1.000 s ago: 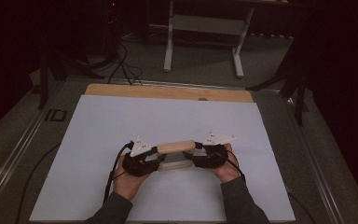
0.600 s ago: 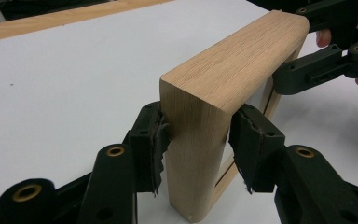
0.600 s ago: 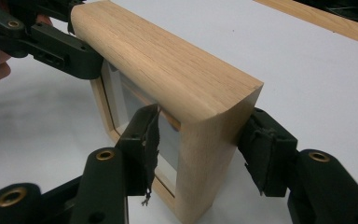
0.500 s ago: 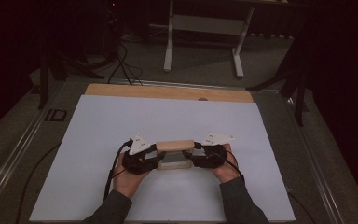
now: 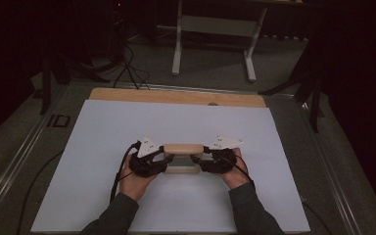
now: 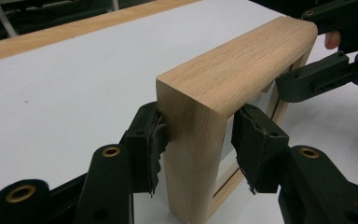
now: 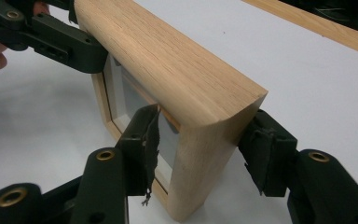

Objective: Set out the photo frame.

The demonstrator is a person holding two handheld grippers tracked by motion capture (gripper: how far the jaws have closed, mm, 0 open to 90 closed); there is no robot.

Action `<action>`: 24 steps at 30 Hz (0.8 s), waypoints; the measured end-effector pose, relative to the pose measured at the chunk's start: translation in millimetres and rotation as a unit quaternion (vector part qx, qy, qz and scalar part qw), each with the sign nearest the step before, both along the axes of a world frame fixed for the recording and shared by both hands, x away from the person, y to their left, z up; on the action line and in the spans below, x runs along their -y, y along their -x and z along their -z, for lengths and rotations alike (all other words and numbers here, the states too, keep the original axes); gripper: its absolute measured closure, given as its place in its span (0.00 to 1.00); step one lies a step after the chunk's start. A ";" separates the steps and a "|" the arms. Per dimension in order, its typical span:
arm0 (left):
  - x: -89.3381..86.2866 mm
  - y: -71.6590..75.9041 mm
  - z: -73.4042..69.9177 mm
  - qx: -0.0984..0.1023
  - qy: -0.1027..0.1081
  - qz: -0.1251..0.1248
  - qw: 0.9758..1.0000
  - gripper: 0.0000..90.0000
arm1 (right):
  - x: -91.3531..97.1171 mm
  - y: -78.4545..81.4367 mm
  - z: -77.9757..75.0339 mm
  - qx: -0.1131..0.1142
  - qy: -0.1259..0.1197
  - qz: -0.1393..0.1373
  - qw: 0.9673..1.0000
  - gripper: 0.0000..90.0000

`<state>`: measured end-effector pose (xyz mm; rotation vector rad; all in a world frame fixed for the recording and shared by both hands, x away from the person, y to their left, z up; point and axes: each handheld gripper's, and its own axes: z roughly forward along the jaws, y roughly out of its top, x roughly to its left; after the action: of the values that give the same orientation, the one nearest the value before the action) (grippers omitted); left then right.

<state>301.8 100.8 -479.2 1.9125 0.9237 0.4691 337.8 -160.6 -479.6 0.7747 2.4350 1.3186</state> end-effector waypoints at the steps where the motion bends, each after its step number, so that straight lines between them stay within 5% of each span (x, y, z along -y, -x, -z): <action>1: -0.4 -1.2 -0.4 0.002 -0.002 -0.001 1.000 0.59 | -0.7 -1.2 -0.1 -0.001 -0.002 0.001 1.000 0.54; 24: -10.0 -32.5 -0.8 0.013 0.000 -0.007 1.000 0.58 | -17.4 -28.7 -5.5 0.009 0.013 0.024 1.000 0.52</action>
<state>334.3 110.8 -478.4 1.8961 0.9217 0.5003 366.5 -143.1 -474.1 0.8055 2.3992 1.2695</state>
